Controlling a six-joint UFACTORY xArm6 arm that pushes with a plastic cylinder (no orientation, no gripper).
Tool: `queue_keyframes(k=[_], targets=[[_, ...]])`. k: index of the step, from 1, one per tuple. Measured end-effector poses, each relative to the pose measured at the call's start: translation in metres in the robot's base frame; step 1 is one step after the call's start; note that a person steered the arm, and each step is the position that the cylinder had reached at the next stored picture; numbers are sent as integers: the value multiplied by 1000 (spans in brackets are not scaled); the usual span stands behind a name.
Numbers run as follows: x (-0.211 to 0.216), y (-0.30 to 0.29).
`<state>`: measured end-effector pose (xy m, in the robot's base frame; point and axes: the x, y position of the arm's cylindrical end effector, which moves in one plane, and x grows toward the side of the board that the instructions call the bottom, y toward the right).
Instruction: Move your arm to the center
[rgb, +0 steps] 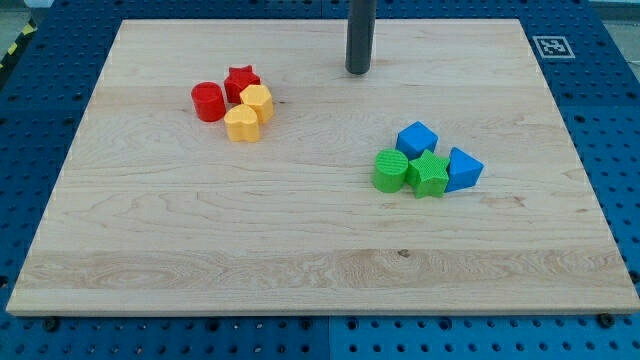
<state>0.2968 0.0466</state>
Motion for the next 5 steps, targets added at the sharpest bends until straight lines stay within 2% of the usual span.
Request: queue_keyframes(k=[4,5], targets=[[4,2],[37,7]])
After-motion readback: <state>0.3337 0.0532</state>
